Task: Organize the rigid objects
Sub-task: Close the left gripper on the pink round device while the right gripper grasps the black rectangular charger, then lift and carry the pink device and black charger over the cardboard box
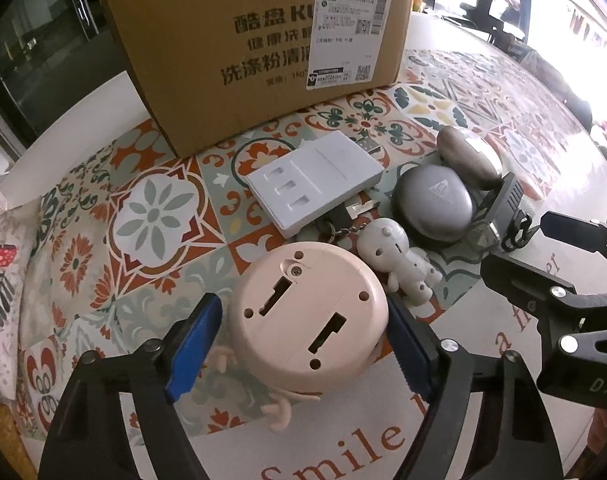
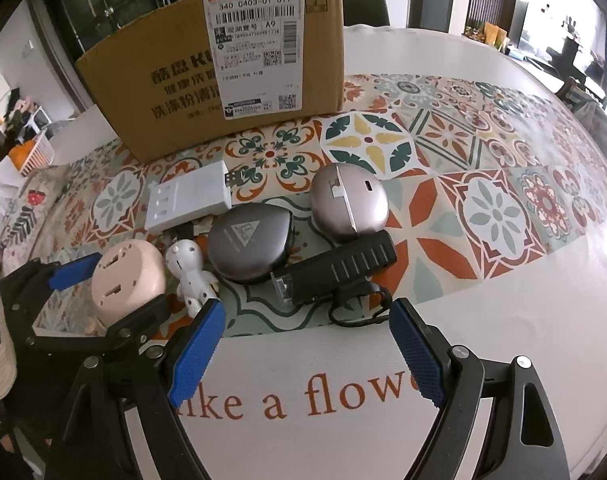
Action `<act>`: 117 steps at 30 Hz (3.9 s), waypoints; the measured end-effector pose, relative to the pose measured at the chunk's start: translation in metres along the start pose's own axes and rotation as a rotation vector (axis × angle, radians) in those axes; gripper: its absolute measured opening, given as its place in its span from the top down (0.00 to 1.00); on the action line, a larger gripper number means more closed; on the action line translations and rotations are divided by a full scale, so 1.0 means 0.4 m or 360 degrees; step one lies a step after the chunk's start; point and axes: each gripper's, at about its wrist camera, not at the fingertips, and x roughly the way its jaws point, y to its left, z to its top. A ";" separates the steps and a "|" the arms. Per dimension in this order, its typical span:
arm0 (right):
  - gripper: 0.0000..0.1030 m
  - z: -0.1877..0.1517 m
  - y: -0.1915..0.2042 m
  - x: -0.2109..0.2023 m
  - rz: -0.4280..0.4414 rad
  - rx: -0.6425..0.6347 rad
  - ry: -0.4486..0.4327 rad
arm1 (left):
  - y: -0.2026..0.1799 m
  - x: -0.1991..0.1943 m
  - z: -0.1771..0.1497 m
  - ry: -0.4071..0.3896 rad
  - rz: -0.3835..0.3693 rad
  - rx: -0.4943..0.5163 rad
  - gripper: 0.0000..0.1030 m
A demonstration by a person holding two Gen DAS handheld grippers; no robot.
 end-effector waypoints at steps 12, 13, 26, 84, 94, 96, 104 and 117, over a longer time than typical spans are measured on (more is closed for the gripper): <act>0.18 -0.015 -0.002 0.002 -0.0007 -0.0074 -0.0026 | -0.017 -0.024 -0.017 -0.0078 0.0045 -0.0024 0.28; 0.18 -0.017 -0.005 -0.001 0.0001 -0.0080 -0.0033 | -0.019 -0.030 -0.020 -0.0086 0.0047 -0.0028 0.28; 0.19 -0.003 -0.028 0.000 0.0114 -0.0325 -0.0182 | -0.046 -0.078 -0.034 -0.0184 0.0183 -0.0164 0.28; 0.29 0.228 -0.006 -0.336 0.0229 -0.0437 -0.0710 | -0.014 -0.423 0.174 -0.0585 0.0329 -0.0318 0.28; 0.29 0.314 0.012 -0.369 0.0279 -0.0434 -0.0786 | 0.019 -0.465 0.255 -0.0657 0.0356 -0.0307 0.28; 0.29 0.336 0.017 -0.365 0.0290 -0.0428 -0.0786 | 0.029 -0.465 0.272 -0.0651 0.0341 -0.0302 0.28; 0.29 0.439 0.043 -0.341 0.0310 -0.0438 -0.0769 | 0.081 -0.447 0.362 -0.0618 0.0328 -0.0294 0.28; 0.29 0.615 0.064 -0.220 0.0373 -0.0410 -0.0505 | 0.151 -0.359 0.510 -0.0469 0.0274 -0.0293 0.28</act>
